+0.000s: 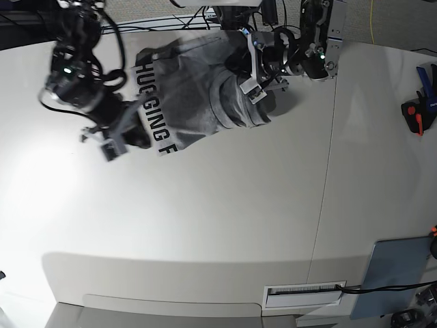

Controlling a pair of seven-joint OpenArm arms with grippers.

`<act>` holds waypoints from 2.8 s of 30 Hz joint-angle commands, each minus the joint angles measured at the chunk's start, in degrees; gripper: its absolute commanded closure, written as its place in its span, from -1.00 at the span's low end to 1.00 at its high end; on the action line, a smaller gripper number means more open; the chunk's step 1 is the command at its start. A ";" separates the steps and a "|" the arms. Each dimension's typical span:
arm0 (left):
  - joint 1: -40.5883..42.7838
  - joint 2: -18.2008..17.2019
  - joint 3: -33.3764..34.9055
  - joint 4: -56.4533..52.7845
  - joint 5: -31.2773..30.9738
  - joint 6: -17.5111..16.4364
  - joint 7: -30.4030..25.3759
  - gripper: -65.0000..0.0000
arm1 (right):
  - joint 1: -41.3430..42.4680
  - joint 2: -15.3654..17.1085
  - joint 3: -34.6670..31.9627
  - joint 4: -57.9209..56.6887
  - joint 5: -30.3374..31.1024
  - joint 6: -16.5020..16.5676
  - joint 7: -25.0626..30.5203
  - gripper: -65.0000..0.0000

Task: Fold the T-shirt properly
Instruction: 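Lower the folded bundle onto the table with both grippers, then release the shirt and pull both grippers away from the bundle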

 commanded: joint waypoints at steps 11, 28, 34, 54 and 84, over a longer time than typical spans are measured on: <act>-0.44 -1.44 -0.44 -0.92 15.19 4.50 -10.45 0.84 | 9.75 -0.33 -14.05 -13.40 -17.16 -6.29 -0.57 1.00; -19.89 -1.20 -0.39 -15.74 19.80 6.54 -23.93 0.84 | -1.44 7.48 -13.66 -1.16 -13.22 -10.29 -2.78 1.00; -23.21 -1.20 -0.39 -15.78 19.74 6.54 -26.93 0.84 | -3.98 6.34 -13.90 0.55 -11.78 -10.32 -2.82 1.00; -8.09 -1.44 -8.70 0.00 4.50 6.54 -15.98 0.84 | -4.20 4.94 -1.11 1.84 -15.72 -10.32 -2.47 1.00; -18.53 0.94 -8.66 -20.17 13.00 10.56 -29.33 0.84 | -4.50 4.74 -20.63 -3.37 -20.39 -14.34 -0.48 1.00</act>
